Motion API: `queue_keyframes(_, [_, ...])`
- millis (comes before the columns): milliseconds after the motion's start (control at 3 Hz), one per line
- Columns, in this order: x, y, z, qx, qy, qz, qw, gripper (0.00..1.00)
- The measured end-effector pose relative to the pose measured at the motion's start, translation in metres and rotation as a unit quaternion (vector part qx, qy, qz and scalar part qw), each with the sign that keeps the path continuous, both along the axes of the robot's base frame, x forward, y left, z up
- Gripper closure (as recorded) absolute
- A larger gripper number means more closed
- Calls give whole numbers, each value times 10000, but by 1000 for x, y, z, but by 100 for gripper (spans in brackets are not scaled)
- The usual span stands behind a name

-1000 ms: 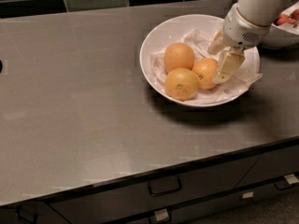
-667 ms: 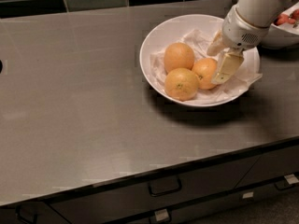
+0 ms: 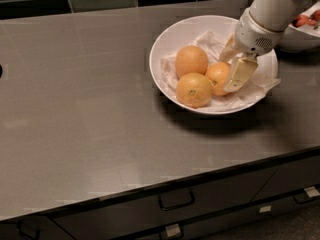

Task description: Pick orange from white bowl

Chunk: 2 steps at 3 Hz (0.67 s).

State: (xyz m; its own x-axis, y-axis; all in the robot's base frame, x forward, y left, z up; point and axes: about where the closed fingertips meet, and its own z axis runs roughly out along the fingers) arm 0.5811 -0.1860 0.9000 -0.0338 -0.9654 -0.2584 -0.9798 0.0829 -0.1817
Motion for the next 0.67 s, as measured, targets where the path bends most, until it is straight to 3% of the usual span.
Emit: queue_keyframes(667, [3,3,-11,75,69,21,9999,35])
